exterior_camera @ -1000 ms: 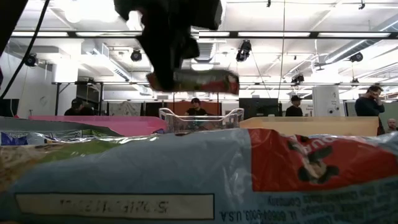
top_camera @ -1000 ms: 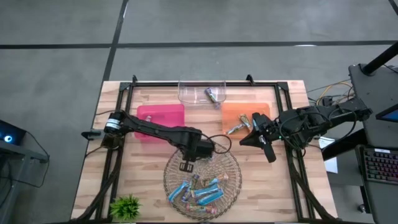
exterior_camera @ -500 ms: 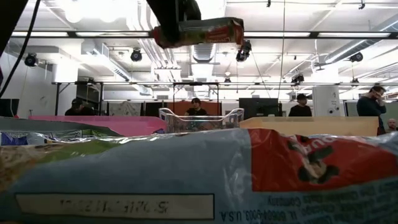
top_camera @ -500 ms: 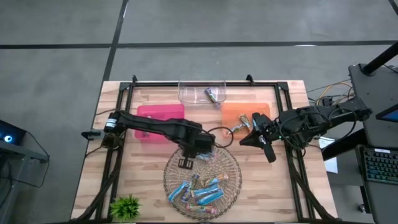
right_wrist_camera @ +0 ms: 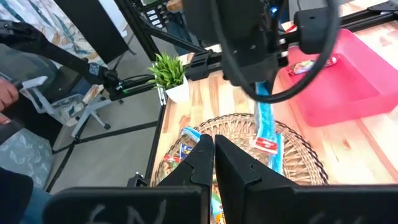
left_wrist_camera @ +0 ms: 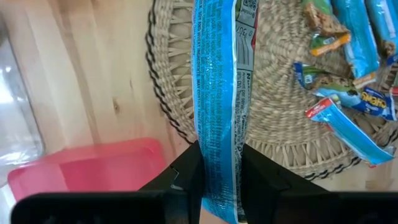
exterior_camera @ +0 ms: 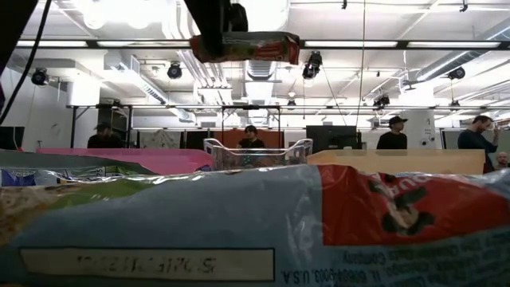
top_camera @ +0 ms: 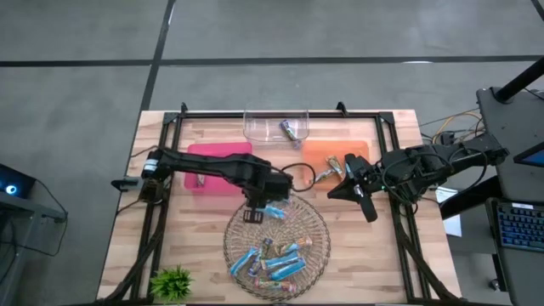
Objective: Pick and place Granola Bars by type
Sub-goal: Put the red granola bar into the pink bin
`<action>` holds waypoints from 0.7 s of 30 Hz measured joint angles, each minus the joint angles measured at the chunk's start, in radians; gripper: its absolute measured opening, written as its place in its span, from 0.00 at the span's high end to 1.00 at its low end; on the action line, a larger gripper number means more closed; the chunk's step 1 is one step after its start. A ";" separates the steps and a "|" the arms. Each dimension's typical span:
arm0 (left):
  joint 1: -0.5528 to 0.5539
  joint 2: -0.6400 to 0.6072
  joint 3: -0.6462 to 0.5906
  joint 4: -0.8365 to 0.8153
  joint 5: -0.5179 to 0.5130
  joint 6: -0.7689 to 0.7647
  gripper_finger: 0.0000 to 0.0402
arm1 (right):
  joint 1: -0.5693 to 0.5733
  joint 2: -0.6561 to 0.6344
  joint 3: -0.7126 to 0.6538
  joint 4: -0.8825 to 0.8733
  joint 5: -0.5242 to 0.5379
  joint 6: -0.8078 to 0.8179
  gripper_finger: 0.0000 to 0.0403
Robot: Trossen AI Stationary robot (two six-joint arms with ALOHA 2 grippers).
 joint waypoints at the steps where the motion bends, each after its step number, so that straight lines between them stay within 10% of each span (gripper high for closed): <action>1: 0.007 0.000 0.000 -0.002 0.000 0.000 0.83 | 0.000 0.000 0.000 0.000 0.000 0.000 0.98; 21: 0.225 -0.300 -0.438 0.092 0.000 -0.135 0.83 | 0.000 0.000 0.000 0.000 -0.001 -0.008 0.98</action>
